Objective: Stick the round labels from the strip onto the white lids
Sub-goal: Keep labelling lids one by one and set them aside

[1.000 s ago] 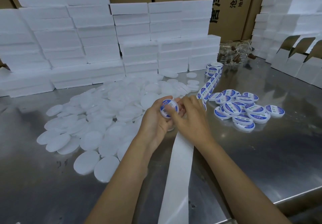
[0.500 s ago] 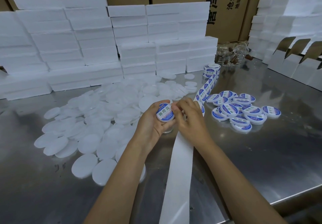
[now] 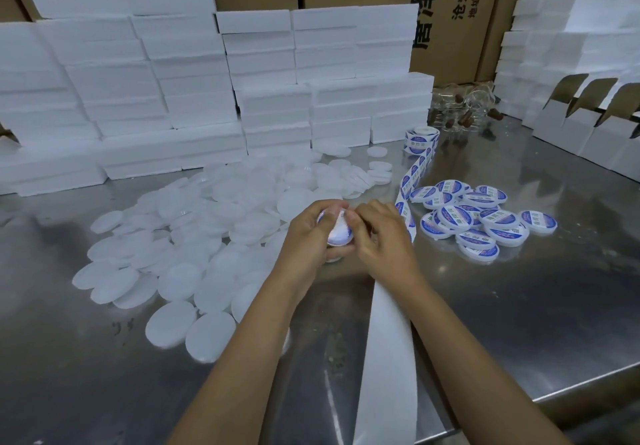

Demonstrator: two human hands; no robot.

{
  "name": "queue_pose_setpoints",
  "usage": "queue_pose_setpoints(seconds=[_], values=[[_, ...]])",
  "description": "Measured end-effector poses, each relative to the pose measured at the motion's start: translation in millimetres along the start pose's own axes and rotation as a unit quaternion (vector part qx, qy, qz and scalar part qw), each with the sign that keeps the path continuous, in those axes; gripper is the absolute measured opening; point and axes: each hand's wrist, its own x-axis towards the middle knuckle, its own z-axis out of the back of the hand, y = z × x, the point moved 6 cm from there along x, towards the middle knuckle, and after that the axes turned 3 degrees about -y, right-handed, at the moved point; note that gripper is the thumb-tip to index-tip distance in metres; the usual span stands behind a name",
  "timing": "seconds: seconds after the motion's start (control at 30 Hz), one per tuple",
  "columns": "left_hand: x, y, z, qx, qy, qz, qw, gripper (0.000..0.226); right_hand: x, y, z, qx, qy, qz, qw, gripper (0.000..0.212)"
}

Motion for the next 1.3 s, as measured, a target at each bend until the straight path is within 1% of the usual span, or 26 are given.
queue_pose_setpoints(seconds=[0.1,0.13,0.17,0.2,0.27,0.3,0.37,0.43,0.53,0.57,0.63,0.7,0.77,0.83,0.9,0.97,1.03,1.07,1.1,1.17,1.2,1.3], values=[[-2.7,-1.8,-7.1,-0.08,0.092,0.021,0.992,0.03,2.3,-5.9,2.9,0.009,-0.009,-0.03,0.999,0.03],[-3.6,-3.2,-8.2,-0.09,0.114,0.022,0.989,0.037,2.6,-7.7,3.3,0.013,-0.009,-0.041,0.999,0.03],[-3.9,-3.8,-8.5,-0.079,0.124,0.016,0.989,0.043,2.7,-8.4,3.7,0.019,-0.007,-0.05,0.999,0.03],[-4.1,-4.1,-8.3,-0.053,0.122,0.006,0.991,0.047,2.3,-7.8,4.0,0.028,-0.003,-0.057,0.998,0.03],[-4.0,-5.1,-6.4,-0.009,0.091,-0.02,0.996,0.046,0.3,-5.0,3.9,0.054,0.008,-0.073,0.996,0.031],[-3.3,-5.4,-4.6,-0.014,0.071,-0.031,0.997,0.043,-0.7,-3.7,4.1,0.072,0.01,-0.084,0.994,0.032],[-1.4,-6.0,-0.6,-0.058,0.039,-0.042,0.997,0.038,-2.1,-1.4,4.9,0.119,0.008,-0.107,0.987,0.033],[0.6,-7.5,3.4,-0.069,0.018,-0.052,0.996,0.033,-3.0,2.2,5.7,0.158,0.011,-0.116,0.981,0.031],[2.3,-7.9,7.1,-0.03,-0.012,-0.066,0.997,0.015,-4.7,8.4,3.0,0.142,0.033,-0.104,0.984,0.028],[1.9,-8.5,7.4,-0.005,-0.026,-0.072,0.997,0.012,-5.1,8.6,2.1,0.125,0.035,-0.101,0.986,0.026],[1.6,-8.5,8.8,0.04,-0.047,-0.073,0.995,0.026,-5.4,8.0,1.0,0.095,0.031,-0.088,0.991,0.027],[-0.3,-9.5,8.2,0.037,-0.042,-0.054,0.997,0.035,-4.8,6.0,0.6,0.083,0.036,-0.084,0.992,0.032],[-2.0,-10.9,5.0,0.044,-0.017,-0.048,0.998,0.035,-3.3,4.4,3.3,0.069,0.044,-0.077,0.994,0.037],[-2.8,-11.2,0.8,0.065,0.003,-0.042,0.997,0.031,-0.8,1.0,8.8,0.089,0.044,-0.088,0.991,0.042],[-2.1,-9.3,-1.1,0.085,0.003,-0.032,0.996,0.029,2.3,-7.6,18.4,0.125,0.009,-0.132,0.983,0.043],[-1.2,-8.8,-0.3,0.111,-0.013,-0.044,0.993,0.03,5.3,-25.8,36.9,0.128,-0.077,-0.204,0.968,0.042],[0.1,-10.3,4.9,0.132,-0.049,-0.067,0.988,0.027,4.6,-54.3,64.3,0.071,-0.176,-0.273,0.943,0.041],[0.8,-10.8,8.5,0.137,-0.069,-0.074,0.985,0.026,2.8,-68.9,79.0,0.016,-0.212,-0.303,0.929,0.042],[1.6,-11.1,12.3,0.14,-0.086,-0.079,0.983,0.027,1.1,-82.2,92.2,-0.05,-0.232,-0.328,0.914,0.045],[2.8,-11.3,18.1,0.145,-0.11,-0.083,0.98,0.031,-1.9,-101.1,109.8,-0.16,-0.241,-0.357,0.888,0.05],[3.0,-11.1,19.8,0.148,-0.116,-0.086,0.978,0.032,-2.5,-106.9,113.2,-0.194,-0.238,-0.362,0.88,0.052],[2.7,-11.1,21.5,0.144,-0.127,-0.098,0.976,0.035,-2.5,-115.3,112.3,-0.232,-0.223,-0.367,0.873,0.056]])
